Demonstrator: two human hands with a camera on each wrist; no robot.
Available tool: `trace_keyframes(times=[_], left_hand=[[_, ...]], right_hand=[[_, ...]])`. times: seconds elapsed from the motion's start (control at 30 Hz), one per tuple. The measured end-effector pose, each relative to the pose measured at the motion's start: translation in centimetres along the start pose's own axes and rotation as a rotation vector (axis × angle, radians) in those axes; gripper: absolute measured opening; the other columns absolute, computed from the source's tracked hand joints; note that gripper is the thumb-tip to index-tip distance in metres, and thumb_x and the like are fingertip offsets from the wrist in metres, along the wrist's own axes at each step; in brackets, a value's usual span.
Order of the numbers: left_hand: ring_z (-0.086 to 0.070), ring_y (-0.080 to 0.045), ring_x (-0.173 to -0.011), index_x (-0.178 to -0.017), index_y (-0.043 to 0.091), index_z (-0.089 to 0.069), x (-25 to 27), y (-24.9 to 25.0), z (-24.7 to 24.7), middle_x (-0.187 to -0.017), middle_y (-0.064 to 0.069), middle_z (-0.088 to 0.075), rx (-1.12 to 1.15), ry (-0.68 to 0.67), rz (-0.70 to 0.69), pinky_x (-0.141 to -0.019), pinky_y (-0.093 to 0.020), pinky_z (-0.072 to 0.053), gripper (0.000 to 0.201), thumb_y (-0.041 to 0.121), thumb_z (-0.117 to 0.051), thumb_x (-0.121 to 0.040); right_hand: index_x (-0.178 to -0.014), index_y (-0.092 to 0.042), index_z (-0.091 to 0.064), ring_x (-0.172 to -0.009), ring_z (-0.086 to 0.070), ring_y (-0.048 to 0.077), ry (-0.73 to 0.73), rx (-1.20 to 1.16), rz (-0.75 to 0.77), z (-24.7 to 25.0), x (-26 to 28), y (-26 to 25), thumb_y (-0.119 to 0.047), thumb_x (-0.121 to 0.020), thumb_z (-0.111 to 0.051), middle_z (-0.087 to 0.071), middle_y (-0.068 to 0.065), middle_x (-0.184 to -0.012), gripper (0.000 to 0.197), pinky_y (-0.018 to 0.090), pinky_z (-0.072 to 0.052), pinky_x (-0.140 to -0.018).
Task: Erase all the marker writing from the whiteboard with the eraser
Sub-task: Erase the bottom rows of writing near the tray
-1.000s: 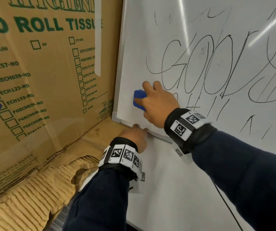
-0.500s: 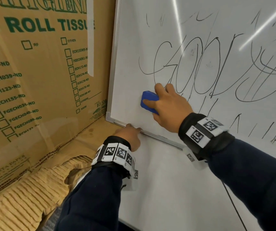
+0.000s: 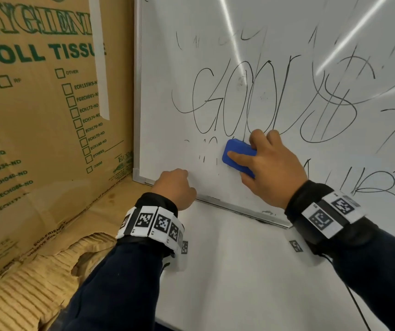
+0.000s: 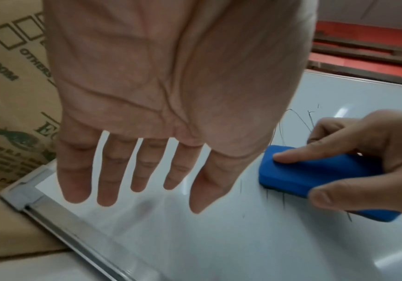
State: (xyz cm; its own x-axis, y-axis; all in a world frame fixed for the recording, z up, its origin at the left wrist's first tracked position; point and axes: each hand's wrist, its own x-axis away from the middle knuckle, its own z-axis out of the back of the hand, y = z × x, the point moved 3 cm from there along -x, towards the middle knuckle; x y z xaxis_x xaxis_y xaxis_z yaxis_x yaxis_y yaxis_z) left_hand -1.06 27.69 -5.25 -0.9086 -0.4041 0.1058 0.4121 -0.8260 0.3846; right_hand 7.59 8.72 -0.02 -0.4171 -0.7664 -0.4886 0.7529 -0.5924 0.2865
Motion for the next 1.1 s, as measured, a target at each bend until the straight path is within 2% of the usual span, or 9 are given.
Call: trace_keyframes(times=[0.13, 0.27, 0.4, 0.47, 0.57, 0.7, 0.97, 1.03, 1.1], left_hand=[[-0.054, -0.025, -0.105, -0.132, 0.008, -0.052, 0.0, 0.6, -0.1, -0.131, -0.011, -0.057, 0.134, 0.025, 0.036, -0.081, -0.025, -0.038, 0.036, 0.021, -0.047, -0.099], [-0.051, -0.028, -0.125, -0.14, 0.008, -0.048, -0.2, 0.5, 0.1, -0.139, -0.011, -0.053, 0.174, 0.016, 0.084, -0.089, -0.024, -0.038, 0.042, 0.018, -0.047, -0.099], [-0.048, -0.028, -0.13, -0.142, 0.009, -0.048, -0.3, 0.2, 0.5, -0.143, -0.011, -0.051, 0.15, -0.009, 0.086, -0.104, -0.029, -0.039, 0.044, 0.013, -0.044, -0.098], [-0.046, -0.028, -0.133, -0.145, 0.011, -0.045, -0.2, 0.1, 0.7, -0.147, -0.011, -0.048, 0.151, -0.025, 0.084, -0.106, -0.03, -0.037, 0.046, 0.012, -0.043, -0.099], [-0.044, -0.027, -0.135, -0.146, 0.013, -0.044, -0.2, -0.2, 0.9, -0.149, -0.009, -0.046, 0.146, -0.032, 0.084, -0.107, -0.029, -0.036, 0.048, 0.012, -0.043, -0.098], [-0.045, -0.027, -0.133, -0.147, 0.015, -0.044, -0.3, -0.2, 1.0, -0.148, -0.008, -0.047, 0.132, -0.036, 0.079, -0.105, -0.028, -0.037, 0.049, 0.013, -0.044, -0.098], [-0.041, -0.025, -0.137, -0.152, 0.016, -0.034, -0.3, 0.2, 0.7, -0.152, -0.006, -0.041, 0.154, -0.062, 0.07, -0.106, -0.028, -0.035, 0.054, 0.019, -0.047, -0.1], [-0.044, -0.026, -0.135, -0.151, 0.014, -0.036, -0.2, 0.8, 0.7, -0.151, -0.007, -0.043, 0.161, -0.039, 0.07, -0.1, -0.027, -0.037, 0.054, 0.022, -0.048, -0.099], [-0.05, -0.026, -0.126, -0.142, 0.011, -0.047, 0.0, 1.6, 1.1, -0.137, -0.007, -0.054, 0.184, 0.007, 0.054, -0.089, -0.024, -0.04, 0.046, 0.023, -0.049, -0.098]], right_hand=[[-0.119, -0.023, -0.068, -0.095, -0.045, 0.034, -0.008, -0.001, 0.033, 0.2, -2.9, -1.8, -0.028, -0.078, -0.073, -0.047, 0.011, -0.111, 0.041, 0.035, -0.047, -0.059], [-0.115, -0.024, -0.069, -0.1, -0.044, 0.032, -0.021, -0.011, 0.09, -0.1, -5.8, -3.9, -0.027, -0.083, -0.069, -0.047, 0.007, -0.114, 0.032, 0.039, -0.048, -0.068], [-0.096, -0.018, -0.075, -0.098, -0.045, 0.03, -0.027, -0.046, 0.133, -0.7, -7.9, -5.9, -0.021, -0.08, -0.071, -0.049, 0.005, -0.108, 0.017, 0.035, -0.04, -0.063], [-0.095, -0.017, -0.075, -0.1, -0.045, 0.03, -0.026, -0.058, 0.145, -1.1, -8.7, -6.7, -0.02, -0.082, -0.07, -0.05, 0.004, -0.109, 0.015, 0.032, -0.037, -0.065], [-0.098, -0.015, -0.074, -0.103, -0.044, 0.029, -0.039, -0.105, 0.135, -1.4, -9.3, -7.4, -0.02, -0.086, -0.066, -0.049, 0.003, -0.113, 0.015, 0.031, -0.041, -0.069], [-0.1, -0.013, -0.074, -0.101, -0.042, 0.03, -0.051, -0.156, 0.117, -1.6, -8.0, -6.4, -0.022, -0.085, -0.067, -0.047, 0.004, -0.11, 0.018, 0.039, -0.051, -0.07], [-0.096, -0.015, -0.077, -0.089, -0.046, 0.031, 0.052, -0.234, 0.016, -2.0, -0.8, -1.8, -0.021, -0.075, -0.08, -0.055, 0.008, -0.104, 0.022, 0.043, -0.053, -0.063], [-0.096, -0.015, -0.077, -0.089, -0.047, 0.031, 0.06, -0.238, 0.008, -1.9, 0.7, -1.0, -0.02, -0.075, -0.08, -0.056, 0.008, -0.104, 0.021, 0.043, -0.053, -0.062], [-0.096, -0.016, -0.077, -0.089, -0.047, 0.031, 0.07, -0.235, -0.001, -1.8, 1.7, -0.4, -0.02, -0.075, -0.079, -0.056, 0.008, -0.104, 0.021, 0.042, -0.053, -0.064]])
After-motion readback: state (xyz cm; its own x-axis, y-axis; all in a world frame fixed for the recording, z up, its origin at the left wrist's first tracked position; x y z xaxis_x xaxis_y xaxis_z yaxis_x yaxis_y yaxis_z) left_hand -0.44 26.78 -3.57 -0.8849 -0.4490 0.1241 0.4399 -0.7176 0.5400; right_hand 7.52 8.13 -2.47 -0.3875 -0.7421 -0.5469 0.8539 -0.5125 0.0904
